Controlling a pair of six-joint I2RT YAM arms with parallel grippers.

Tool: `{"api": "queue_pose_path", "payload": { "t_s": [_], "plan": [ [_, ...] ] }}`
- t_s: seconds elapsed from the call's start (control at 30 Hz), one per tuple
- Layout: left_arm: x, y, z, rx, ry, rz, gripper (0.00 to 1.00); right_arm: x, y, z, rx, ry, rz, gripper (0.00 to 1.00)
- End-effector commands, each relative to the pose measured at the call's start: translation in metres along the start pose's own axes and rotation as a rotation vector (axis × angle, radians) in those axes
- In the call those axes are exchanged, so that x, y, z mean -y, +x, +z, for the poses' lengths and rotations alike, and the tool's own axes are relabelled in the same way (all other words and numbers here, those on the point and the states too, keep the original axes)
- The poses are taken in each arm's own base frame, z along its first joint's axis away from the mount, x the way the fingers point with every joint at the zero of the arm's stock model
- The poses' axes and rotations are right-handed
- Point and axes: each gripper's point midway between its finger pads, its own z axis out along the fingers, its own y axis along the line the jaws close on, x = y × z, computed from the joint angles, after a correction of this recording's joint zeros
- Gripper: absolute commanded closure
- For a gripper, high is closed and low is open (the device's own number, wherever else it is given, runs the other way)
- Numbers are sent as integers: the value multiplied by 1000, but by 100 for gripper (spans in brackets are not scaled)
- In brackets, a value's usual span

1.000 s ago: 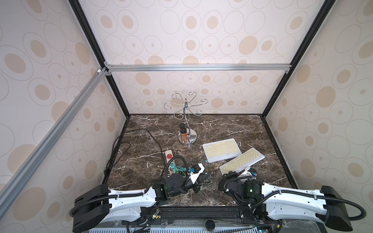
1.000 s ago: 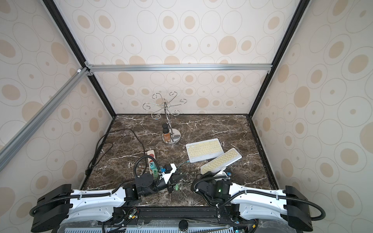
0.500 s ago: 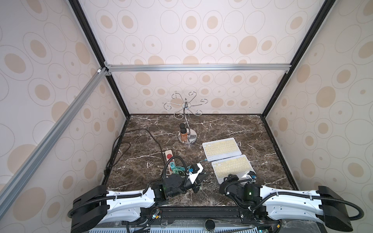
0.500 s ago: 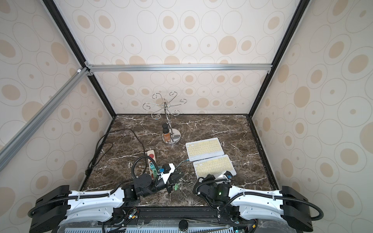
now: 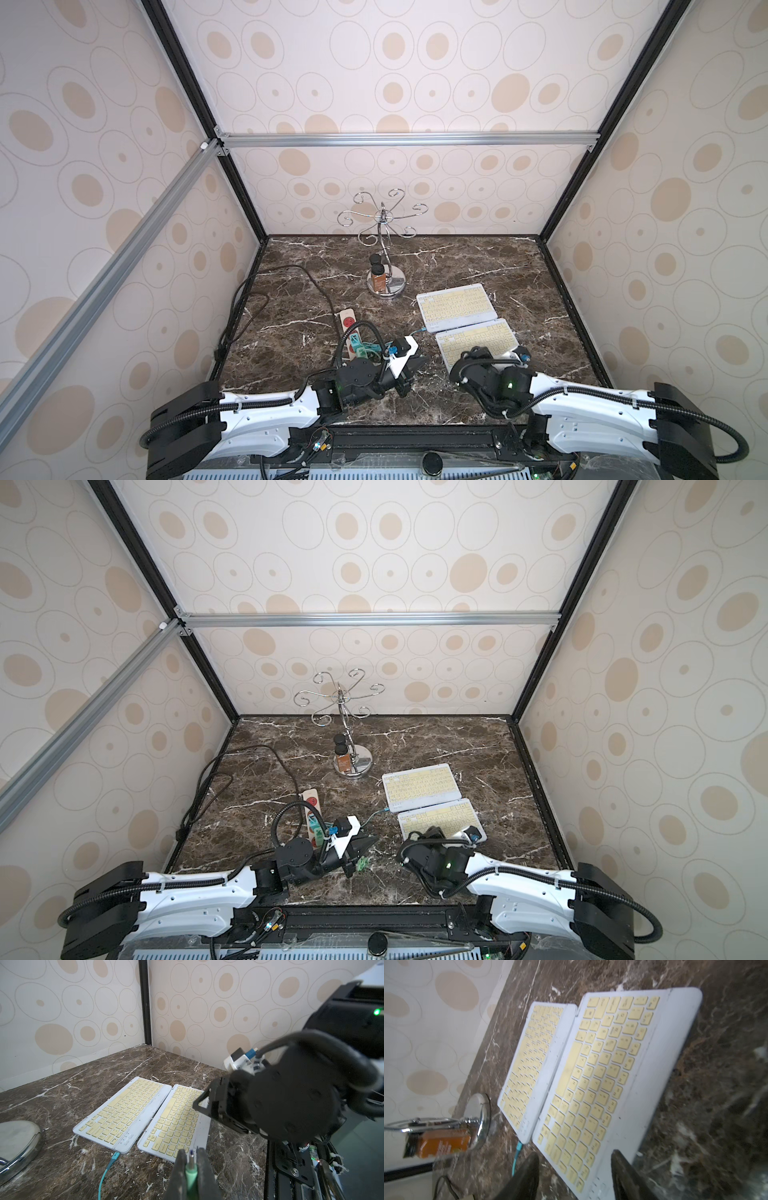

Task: Unplug the wireless keyboard
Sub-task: Place the keyboard at the center of the board, then move the keyboard to the center of the board.

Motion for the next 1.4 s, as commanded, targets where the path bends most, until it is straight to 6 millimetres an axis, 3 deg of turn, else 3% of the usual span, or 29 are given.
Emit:
{"api": "queue_pose_path", "payload": {
  "t_s": [0.0, 0.1, 0.2, 0.33, 0.57, 0.7, 0.93, 1.2, 1.37],
  "plan": [
    [0, -3, 1, 14, -9, 2, 100, -23, 5, 22, -150, 19, -102, 49],
    [-1, 2, 3, 3, -14, -5, 100, -32, -8, 40, -194, 30, -269, 50],
    [0, 9, 9, -16, -5, -21, 100, -42, -29, 48, -139, 59, -468, 43],
    [4, 23, 21, -71, 11, -34, 100, -33, -42, 64, -158, 230, -632, 43],
    [7, 55, 50, -225, 6, -25, 100, -13, -14, 103, -328, 433, -817, 44],
    [5, 62, 54, -255, -7, -18, 100, -4, 4, 117, -393, 436, -844, 44],
    [2, 64, 55, -265, -21, -22, 100, 15, 6, 110, -383, 419, -794, 44],
    [0, 79, 63, -323, -39, -27, 100, 51, 5, 94, -372, 412, -692, 44],
    [-1, 88, 69, -362, -49, -30, 100, 59, 9, 85, -370, 358, -600, 45]
  ]
}}
